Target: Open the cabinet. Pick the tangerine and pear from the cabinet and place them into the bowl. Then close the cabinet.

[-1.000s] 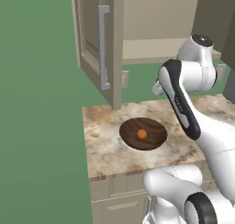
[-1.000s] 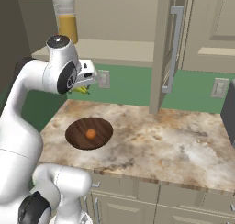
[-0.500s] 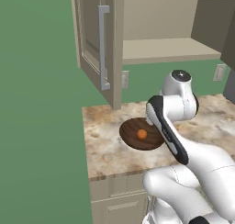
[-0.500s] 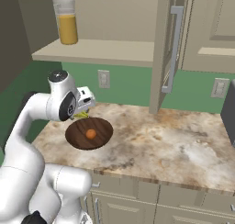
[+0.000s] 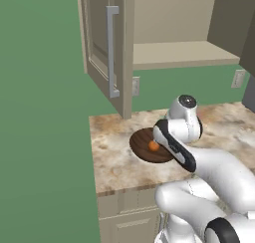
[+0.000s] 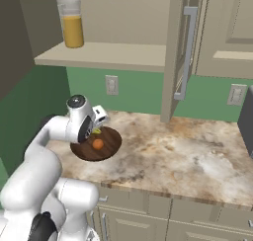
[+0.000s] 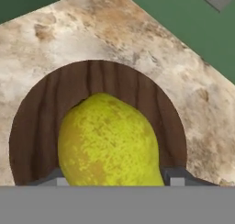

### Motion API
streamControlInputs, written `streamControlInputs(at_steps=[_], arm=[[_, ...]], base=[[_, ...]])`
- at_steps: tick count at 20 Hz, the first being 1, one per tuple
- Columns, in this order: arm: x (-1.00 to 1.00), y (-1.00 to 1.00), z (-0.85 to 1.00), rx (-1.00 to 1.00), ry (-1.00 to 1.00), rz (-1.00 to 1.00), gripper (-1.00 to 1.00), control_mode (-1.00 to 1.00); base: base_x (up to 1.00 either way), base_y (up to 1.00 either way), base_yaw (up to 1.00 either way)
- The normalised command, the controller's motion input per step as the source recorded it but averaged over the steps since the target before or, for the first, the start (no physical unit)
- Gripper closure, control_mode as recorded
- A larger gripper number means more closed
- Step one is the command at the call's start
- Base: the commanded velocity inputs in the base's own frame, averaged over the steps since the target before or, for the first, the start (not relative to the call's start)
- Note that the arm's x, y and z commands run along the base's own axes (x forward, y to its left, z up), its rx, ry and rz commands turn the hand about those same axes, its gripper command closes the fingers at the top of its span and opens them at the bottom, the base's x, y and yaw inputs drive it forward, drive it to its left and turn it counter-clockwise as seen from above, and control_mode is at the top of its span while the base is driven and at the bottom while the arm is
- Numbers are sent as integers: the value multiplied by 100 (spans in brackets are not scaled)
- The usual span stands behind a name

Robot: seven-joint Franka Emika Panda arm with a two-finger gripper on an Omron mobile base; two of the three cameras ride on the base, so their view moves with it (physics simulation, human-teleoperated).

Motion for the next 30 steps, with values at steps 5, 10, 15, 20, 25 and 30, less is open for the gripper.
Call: streamControlInputs(at_steps=[5,10,15,20,25,30], arm=[[79,-10,-47,0,0,1,100,-100],[53,-18,-48,0,0,0,100,-100],[23,-3,-16,0,0,0,-100,-100],[0,0,0,0,0,0,-100,-100],[0,0,12,0,0,0,-100,-100],[-21,0,64,1,0,0,-100,-100]], base=[[0,0,0],[0,0,0],[0,0,0],[0,0,0],[0,0,0],[0,0,0]])
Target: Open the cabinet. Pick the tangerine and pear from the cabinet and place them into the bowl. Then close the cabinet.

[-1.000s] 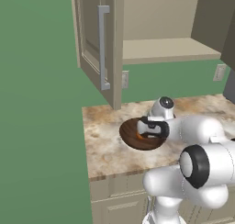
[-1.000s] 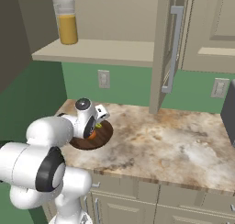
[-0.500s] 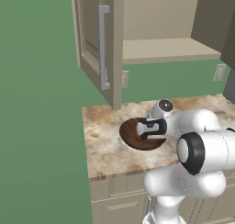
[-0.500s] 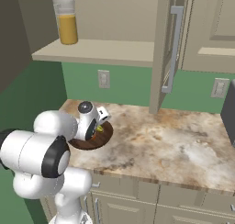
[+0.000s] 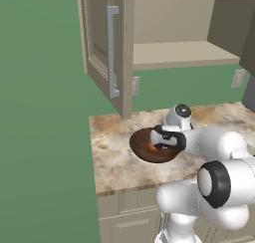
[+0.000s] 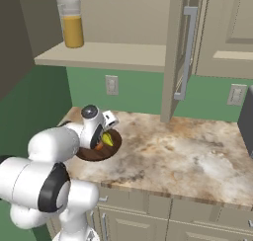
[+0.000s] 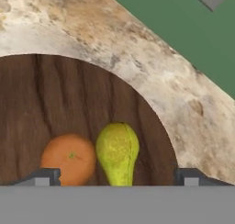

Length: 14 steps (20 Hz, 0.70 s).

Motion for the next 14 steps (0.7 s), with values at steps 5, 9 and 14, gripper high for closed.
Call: streamControlInputs(at_steps=[5,9,14], arm=[[-57,0,82,0,0,0,-100,-100],[-81,0,86,2,-12,0,-100,-100],[-80,0,98,2,-20,0,-100,-100]], base=[[0,0,0],[0,0,0],[0,0,0]])
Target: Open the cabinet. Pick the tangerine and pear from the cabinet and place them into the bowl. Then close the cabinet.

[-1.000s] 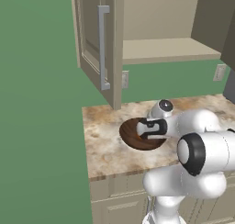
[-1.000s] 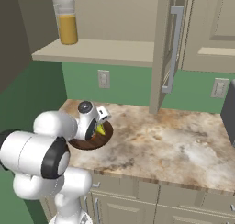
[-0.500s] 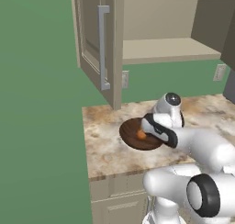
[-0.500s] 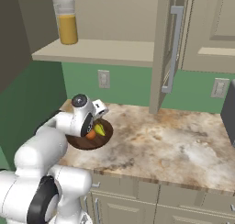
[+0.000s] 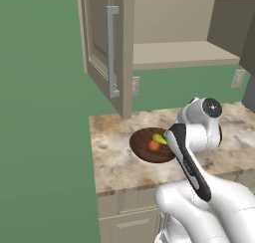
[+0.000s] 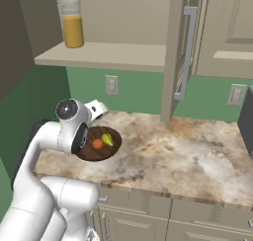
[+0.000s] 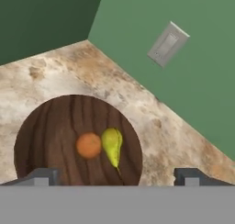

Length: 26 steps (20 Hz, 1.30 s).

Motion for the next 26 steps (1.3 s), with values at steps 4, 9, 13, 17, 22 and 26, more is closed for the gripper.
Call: streamControlInputs(at_steps=[4,9,13,17,22,26], arm=[[-78,0,100,2,-22,0,-100,-100],[-81,0,100,2,-25,0,-100,-100],[-72,1,100,0,-19,0,-100,-100],[-66,0,95,0,-4,-6,-100,-100],[-14,1,8,0,2,-1,-100,-100],[-76,-4,1,1,-8,3,-100,-100]], base=[[0,0,0],[0,0,0],[0,0,0],[0,0,0],[0,0,0],[0,0,0]])
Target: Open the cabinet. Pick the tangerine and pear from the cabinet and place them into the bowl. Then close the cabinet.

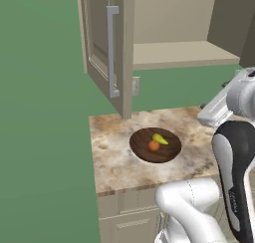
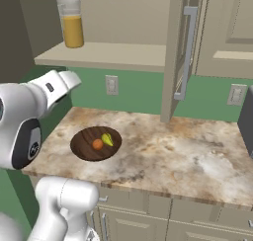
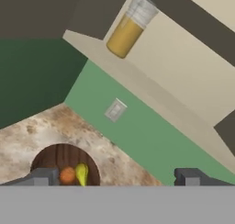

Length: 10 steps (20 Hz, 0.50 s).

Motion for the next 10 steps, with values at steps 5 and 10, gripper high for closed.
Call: streamControlInputs(at_steps=[5,10], arm=[[-100,-16,5,1,-1,0,-100,-100],[-97,-22,19,3,6,-7,-100,-100]], base=[[0,0,0],[0,0,0]])
